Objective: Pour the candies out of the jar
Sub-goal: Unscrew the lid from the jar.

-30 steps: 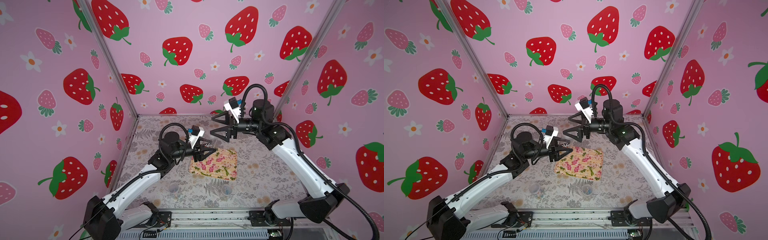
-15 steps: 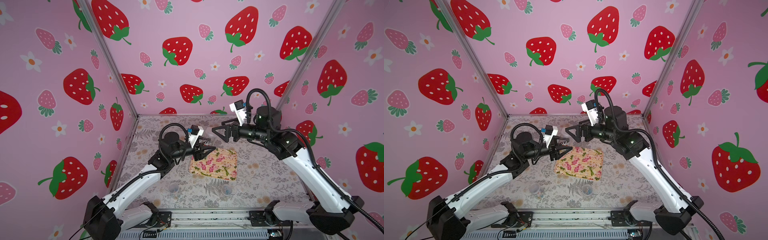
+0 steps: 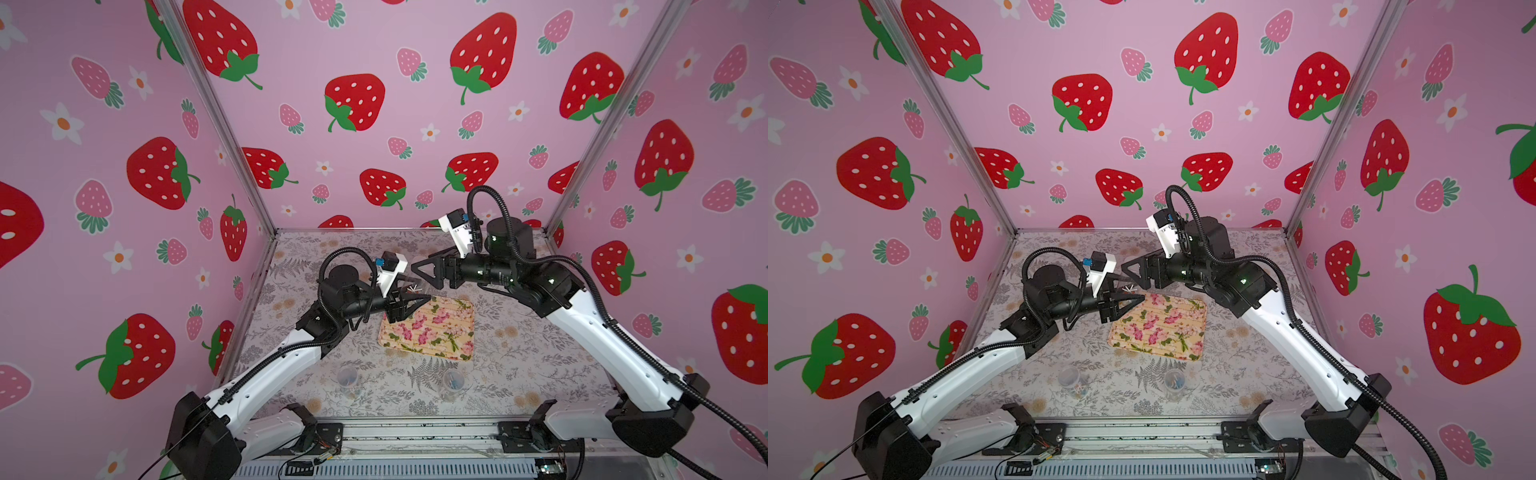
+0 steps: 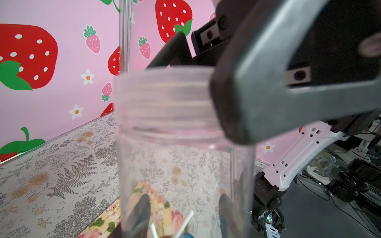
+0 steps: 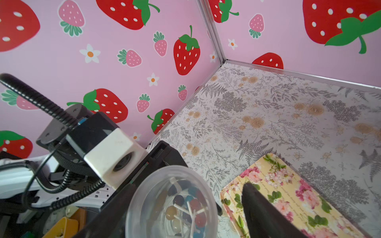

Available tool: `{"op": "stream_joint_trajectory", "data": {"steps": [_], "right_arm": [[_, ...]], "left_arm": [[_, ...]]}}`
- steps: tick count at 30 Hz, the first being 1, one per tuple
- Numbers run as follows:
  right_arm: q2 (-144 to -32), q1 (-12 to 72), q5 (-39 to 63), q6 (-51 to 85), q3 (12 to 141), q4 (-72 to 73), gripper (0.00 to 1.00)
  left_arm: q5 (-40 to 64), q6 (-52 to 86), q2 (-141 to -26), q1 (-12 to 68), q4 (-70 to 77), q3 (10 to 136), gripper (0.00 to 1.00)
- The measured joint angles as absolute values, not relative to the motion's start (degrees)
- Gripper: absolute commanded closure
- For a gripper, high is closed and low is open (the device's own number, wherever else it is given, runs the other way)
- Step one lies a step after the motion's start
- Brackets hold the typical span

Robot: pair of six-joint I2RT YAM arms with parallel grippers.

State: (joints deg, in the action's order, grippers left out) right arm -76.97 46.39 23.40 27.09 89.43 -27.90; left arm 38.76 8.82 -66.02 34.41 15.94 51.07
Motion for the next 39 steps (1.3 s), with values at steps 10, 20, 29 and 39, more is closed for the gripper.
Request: {"op": "stream_joint_trajectory", "data": {"steps": [10, 20, 29, 39], "right_arm": [[-77.14, 46.74, 24.1, 24.1, 89.86, -27.94, 0.51], [-78.43, 41.76, 41.5, 14.92, 89.93, -24.88, 0.58], [-83.64, 37.76, 59.07, 5.52, 93.41, -22.76, 0.58], [-85.34, 37.56, 64.14, 2.02, 94.91, -22.24, 0.29]], "left_arm": [[38.59, 8.67, -66.0, 34.39, 15.55, 51.05, 0.57], [40.97, 8.73, -65.12, 34.35, 16.43, 51.18, 0.57], [41.74, 9.04, -64.64, 33.95, 16.23, 52.1, 0.57], [42.09, 9.06, -64.1, 33.95, 16.19, 52.4, 0.57]]}}
